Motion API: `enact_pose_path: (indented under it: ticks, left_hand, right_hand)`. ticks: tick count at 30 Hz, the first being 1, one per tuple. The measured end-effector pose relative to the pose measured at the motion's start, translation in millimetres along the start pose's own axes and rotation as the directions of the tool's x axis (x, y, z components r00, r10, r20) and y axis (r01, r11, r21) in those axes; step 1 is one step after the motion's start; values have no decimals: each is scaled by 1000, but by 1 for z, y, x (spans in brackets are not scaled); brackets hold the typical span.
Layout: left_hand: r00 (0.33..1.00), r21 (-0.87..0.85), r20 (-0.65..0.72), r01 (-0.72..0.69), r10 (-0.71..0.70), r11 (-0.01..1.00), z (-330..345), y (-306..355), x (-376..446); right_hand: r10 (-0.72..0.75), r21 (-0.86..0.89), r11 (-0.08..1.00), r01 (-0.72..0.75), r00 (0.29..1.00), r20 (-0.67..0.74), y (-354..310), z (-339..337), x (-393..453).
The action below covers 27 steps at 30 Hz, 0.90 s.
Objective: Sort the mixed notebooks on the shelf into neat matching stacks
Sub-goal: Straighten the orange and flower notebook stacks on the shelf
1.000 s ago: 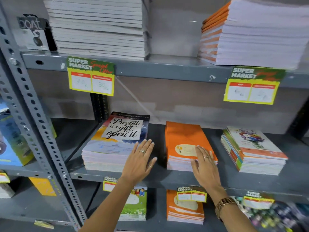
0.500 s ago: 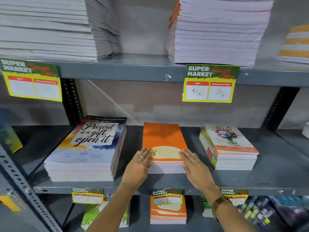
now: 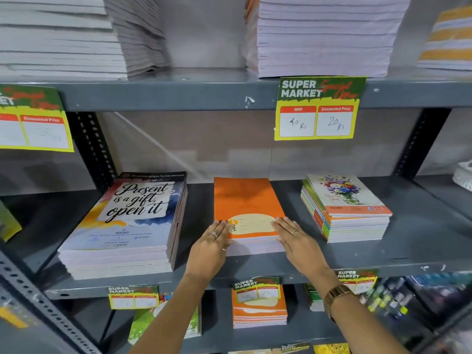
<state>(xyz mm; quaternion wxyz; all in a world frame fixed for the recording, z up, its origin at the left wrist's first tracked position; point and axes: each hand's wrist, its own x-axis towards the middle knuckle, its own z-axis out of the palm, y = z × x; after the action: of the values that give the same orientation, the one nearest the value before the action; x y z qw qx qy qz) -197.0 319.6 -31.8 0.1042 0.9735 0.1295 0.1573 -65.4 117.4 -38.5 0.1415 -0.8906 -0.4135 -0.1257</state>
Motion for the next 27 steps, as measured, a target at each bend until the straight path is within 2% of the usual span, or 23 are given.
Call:
enact_pose_path:
  ticks: [9, 12, 14, 17, 20, 27]
  left_hand:
    - [997, -153, -9, 73, -75, 986, -3, 2, 1]
    - [997, -128, -50, 48, -55, 991, -11, 7, 2]
    - [995, -58, -101, -10, 4, 998, -15, 14, 3]
    - [987, 32, -157, -23, 27, 999, -15, 34, 6]
    - [977, 23, -205, -52, 56, 998, -6, 63, 15]
    - [981, -14, -137, -142, 139, 990, 25, 140, 52]
  right_hand:
    - [89, 156, 983, -101, 993, 77, -7, -14, 1]
    - [84, 168, 981, -102, 990, 112, -9, -17, 2]
    - [76, 135, 987, -85, 995, 70, -6, -19, -2]
    - [141, 81, 987, -135, 987, -72, 10, -25, -13]
    - [175, 41, 985, -170, 970, -169, 36, -38, -24]
    - [260, 12, 964, -264, 936, -239, 122, -70, -43]
